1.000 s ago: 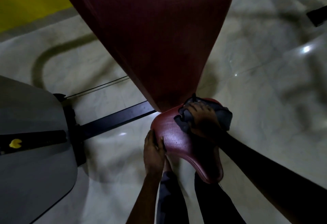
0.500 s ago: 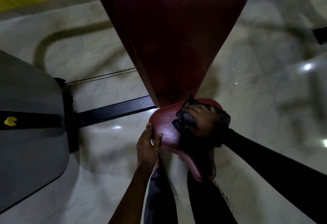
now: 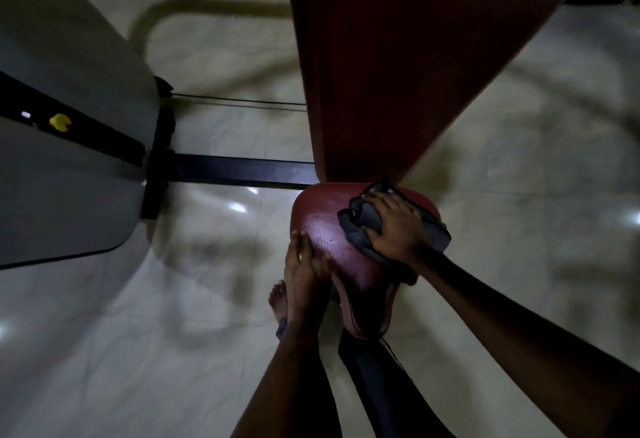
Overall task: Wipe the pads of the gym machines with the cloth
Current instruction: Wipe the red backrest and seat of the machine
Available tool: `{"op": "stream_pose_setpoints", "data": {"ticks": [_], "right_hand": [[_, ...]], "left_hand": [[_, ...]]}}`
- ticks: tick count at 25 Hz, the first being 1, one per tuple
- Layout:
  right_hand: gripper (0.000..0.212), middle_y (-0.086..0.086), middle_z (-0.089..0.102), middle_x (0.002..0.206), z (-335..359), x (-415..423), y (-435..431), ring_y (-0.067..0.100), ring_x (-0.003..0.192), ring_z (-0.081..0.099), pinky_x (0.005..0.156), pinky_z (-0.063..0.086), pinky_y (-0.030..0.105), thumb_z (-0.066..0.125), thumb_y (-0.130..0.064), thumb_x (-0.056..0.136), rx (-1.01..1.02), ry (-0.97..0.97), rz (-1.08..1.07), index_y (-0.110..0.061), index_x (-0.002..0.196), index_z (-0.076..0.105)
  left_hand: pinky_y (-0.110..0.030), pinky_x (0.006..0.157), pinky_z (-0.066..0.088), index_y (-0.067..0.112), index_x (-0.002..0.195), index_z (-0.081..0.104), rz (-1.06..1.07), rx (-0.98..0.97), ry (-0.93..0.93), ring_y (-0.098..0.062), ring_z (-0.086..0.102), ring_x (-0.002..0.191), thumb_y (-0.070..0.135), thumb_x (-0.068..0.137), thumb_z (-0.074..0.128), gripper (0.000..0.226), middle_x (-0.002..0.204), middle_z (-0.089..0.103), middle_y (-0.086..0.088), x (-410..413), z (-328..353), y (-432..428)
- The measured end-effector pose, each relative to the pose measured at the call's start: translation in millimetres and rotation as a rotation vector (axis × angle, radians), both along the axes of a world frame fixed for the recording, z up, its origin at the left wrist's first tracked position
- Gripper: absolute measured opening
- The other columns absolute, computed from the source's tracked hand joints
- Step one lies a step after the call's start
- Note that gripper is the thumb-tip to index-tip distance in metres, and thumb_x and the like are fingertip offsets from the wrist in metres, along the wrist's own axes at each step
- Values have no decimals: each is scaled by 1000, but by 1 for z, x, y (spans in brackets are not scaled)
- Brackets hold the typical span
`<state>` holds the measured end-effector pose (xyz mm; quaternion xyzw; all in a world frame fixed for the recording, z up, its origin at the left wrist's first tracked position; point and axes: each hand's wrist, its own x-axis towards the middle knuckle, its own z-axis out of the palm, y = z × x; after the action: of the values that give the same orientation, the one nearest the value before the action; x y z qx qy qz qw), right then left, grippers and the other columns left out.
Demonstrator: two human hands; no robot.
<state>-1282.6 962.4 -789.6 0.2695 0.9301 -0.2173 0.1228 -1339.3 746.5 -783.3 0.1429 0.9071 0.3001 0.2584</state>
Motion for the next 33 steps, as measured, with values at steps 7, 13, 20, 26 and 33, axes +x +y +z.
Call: {"op": "stream_pose_setpoints", "data": {"ticks": [7, 13, 20, 26, 33], "right_hand": [[72, -1, 46, 151, 3, -32, -19, 27, 143, 36, 114, 33, 46, 51, -58, 80, 41, -20, 83, -29, 145, 44], [70, -2, 50, 148, 0, -46, -30, 25, 140, 41, 113, 37, 41, 43, -60, 80, 53, 44, 297, -30, 142, 47], [48, -1, 64, 124, 16, -105, -56, 25, 118, 57, 94, 42, 34, 49, -47, 76, 51, 104, 505, -25, 118, 62], [38, -11, 65, 112, 16, -116, -75, 18, 115, 58, 95, 45, 38, 57, -56, 74, 85, 62, 784, -32, 102, 64], [41, -10, 67, 100, 17, -121, -82, 17, 103, 60, 87, 47, 37, 50, -59, 67, 87, 45, 989, -30, 92, 65]], "left_hand": [[-37, 114, 34, 3, 150, 32, 8, 228, 52, -18, 30, 146, 30, 86, 69, 78, 158, 32, -13, 80, -1, -24], [-35, 119, 26, 8, 154, 27, -24, 227, -42, -8, 16, 148, 51, 92, 53, 80, 162, 22, -6, 81, -5, -23], [-20, 116, 26, 0, 139, 51, -12, 322, 126, -17, 38, 139, 18, 94, 61, 49, 147, 47, -14, 107, 13, -15], [-24, 120, 16, 9, 152, 34, -35, 301, 58, 0, 14, 146, 34, 98, 48, 61, 160, 23, 1, 109, 10, -25], [-35, 118, 28, 11, 148, 42, -92, 260, 62, -13, 35, 143, 43, 94, 54, 63, 155, 39, -6, 97, 7, -28]]}}
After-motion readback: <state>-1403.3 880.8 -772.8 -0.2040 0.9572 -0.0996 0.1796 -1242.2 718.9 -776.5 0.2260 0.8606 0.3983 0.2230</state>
